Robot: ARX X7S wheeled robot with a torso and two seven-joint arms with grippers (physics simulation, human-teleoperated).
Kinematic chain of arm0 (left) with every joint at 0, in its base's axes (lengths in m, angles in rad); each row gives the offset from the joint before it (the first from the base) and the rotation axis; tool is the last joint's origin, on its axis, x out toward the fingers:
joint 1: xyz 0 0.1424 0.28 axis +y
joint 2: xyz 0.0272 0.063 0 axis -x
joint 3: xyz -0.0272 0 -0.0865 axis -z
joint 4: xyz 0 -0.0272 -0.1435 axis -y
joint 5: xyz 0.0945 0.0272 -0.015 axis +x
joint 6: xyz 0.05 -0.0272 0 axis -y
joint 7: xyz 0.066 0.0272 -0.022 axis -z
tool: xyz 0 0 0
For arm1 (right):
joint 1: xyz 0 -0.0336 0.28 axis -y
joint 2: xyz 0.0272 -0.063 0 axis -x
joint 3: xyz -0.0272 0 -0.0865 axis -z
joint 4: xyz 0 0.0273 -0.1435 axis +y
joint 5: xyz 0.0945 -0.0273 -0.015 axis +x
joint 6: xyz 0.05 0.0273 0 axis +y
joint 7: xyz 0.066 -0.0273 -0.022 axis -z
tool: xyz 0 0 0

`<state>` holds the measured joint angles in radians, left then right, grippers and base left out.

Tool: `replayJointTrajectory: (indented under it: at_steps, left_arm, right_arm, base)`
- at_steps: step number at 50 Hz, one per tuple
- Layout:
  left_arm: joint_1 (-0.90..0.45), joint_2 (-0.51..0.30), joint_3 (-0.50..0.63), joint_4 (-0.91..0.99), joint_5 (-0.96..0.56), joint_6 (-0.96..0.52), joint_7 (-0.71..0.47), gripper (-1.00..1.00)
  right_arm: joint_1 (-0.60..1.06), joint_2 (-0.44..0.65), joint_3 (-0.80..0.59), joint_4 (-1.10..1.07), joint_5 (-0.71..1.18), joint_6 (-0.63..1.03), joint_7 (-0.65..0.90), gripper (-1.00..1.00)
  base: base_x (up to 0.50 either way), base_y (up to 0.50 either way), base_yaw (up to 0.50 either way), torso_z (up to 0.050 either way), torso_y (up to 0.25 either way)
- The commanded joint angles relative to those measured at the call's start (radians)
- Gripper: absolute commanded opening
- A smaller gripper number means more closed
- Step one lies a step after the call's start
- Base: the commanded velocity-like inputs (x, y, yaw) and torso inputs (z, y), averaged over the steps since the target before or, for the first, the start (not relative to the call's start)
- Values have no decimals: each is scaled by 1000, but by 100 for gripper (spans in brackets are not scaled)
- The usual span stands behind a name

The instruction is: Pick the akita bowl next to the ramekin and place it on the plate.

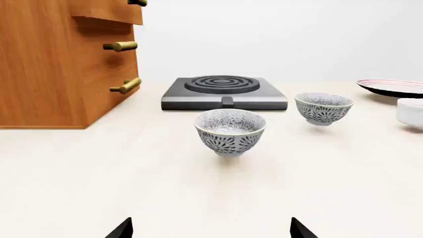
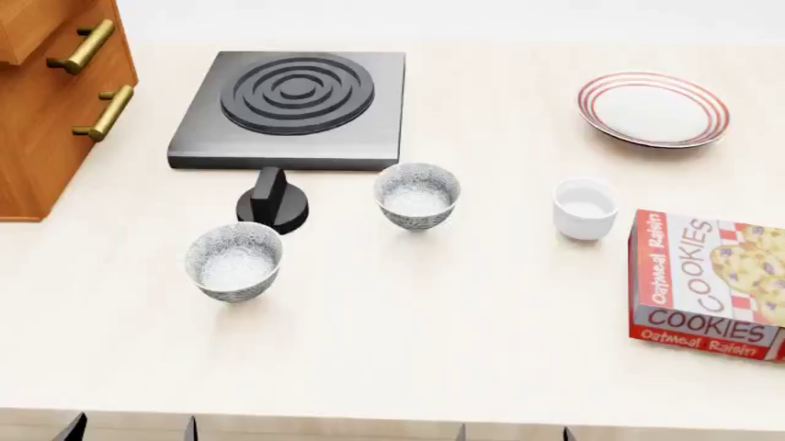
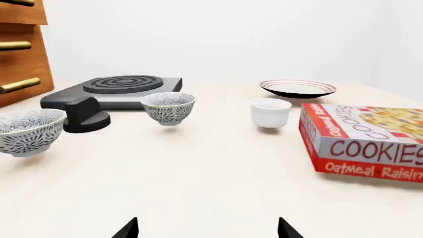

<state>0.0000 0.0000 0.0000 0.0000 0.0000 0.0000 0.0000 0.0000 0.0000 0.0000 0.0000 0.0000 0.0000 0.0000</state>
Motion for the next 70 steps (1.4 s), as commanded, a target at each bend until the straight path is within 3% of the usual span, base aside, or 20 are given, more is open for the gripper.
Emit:
replayJointTrajectory:
  at_steps: [1,42,70]
  left_arm:
    - [1,-16,20,-1,-10,6,-20,100]
    - [11,-97,97,-9,-48,79,-114,100]
    - [47,-154,127,358,-98,-245,-150,100]
  right_arm:
    - [1,16,-21,3,13,-1,20,100]
    - [-10,94,-108,-47,59,-9,115,100]
    - [-39,160,-112,-333,149,242,137,100]
  base:
    - [0,0,0,0,0]
    - [0,0,0,0,0]
    - [0,0,0,0,0]
